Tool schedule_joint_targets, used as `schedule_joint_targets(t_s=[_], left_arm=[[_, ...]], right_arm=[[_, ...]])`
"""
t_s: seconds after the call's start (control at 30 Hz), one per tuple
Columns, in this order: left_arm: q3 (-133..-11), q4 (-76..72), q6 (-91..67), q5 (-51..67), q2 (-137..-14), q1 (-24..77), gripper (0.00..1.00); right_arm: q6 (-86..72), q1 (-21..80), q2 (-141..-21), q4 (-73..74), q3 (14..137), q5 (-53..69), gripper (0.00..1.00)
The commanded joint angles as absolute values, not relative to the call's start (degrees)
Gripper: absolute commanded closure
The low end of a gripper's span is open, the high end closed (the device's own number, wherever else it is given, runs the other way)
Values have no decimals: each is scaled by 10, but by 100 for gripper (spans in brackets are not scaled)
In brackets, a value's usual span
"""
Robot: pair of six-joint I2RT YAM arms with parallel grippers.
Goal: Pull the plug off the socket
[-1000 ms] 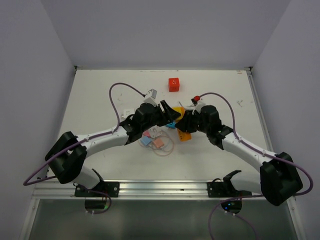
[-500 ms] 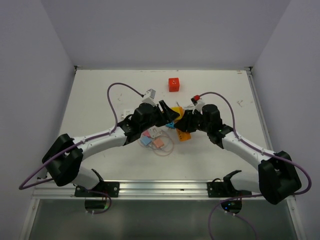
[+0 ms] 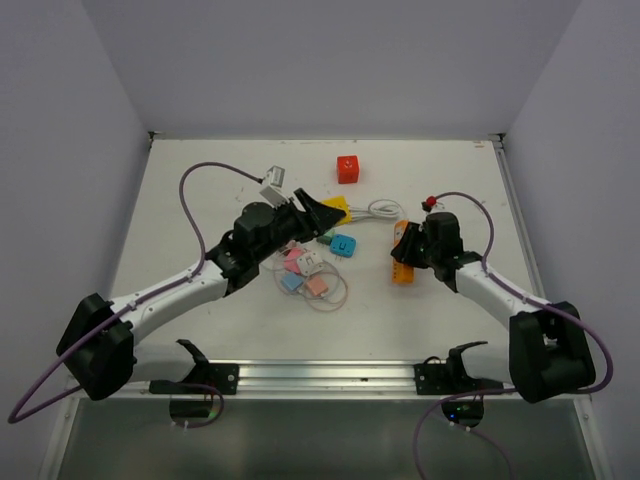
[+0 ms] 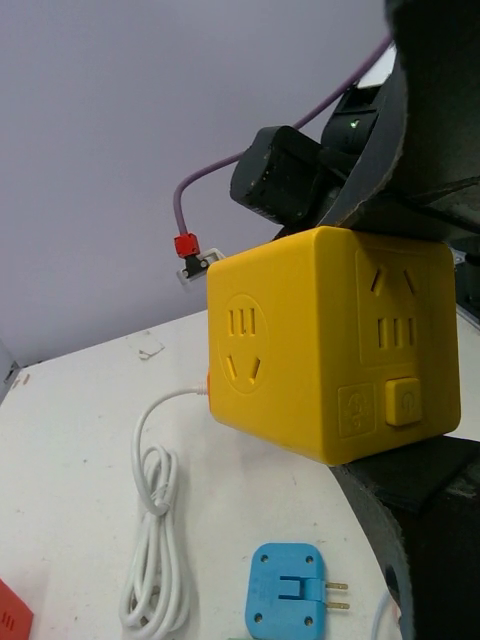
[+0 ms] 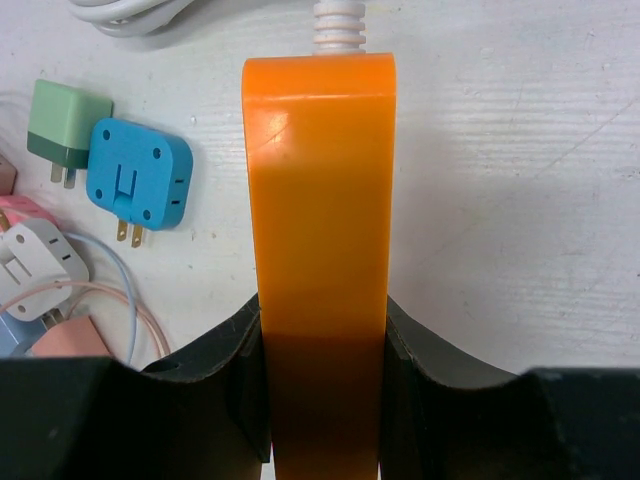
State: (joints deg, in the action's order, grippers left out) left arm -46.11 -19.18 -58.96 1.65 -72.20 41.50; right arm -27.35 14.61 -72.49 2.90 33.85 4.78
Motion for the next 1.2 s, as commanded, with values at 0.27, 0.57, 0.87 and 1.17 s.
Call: schedule_joint_targets(t_s=[0.27,0.57,0.87,1.17], left_arm=[[-565,-31,-457,-14,-807,405,100],[-626,130,-360,-109,-880,384,97],[-638,210,-334,-108,-927,384,85],[-640,245,-321,-105,-928,384,48]], right_arm=[[-300,136,-684,4,329,77,100],[-371,36,-728,-54,290,183,100],[-403,15,-764,-90,285,241,94],[-420,2,-798,-88,282,244,63]])
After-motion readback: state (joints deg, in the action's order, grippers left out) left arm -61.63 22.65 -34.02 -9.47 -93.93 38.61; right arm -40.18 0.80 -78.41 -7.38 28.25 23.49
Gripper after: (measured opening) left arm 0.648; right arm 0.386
